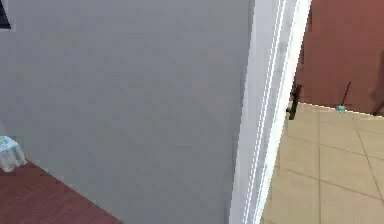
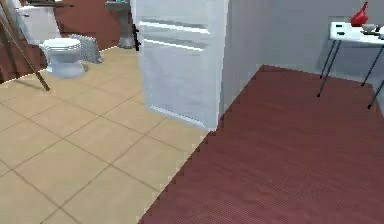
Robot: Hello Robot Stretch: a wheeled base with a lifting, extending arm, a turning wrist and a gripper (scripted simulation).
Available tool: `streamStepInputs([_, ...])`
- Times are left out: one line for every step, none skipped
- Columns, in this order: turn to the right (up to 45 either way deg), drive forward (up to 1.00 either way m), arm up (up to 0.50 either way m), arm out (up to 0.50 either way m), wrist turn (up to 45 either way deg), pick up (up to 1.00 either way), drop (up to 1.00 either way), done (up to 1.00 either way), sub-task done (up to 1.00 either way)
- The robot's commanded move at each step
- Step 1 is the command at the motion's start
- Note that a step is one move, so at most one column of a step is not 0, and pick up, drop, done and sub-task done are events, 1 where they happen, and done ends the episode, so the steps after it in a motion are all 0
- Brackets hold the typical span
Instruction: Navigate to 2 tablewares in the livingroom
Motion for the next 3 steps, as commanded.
streamStepInputs([45.0,0.00,0.00,0.00,0.0,0.00,0.00,0.00,0.00])
streamStepInputs([45.0,0.00,0.00,0.00,0.0,0.00,0.00,0.00,0.00])
streamStepInputs([15.0,0.00,0.00,0.00,0.0,0.00,0.00,0.00,0.00])
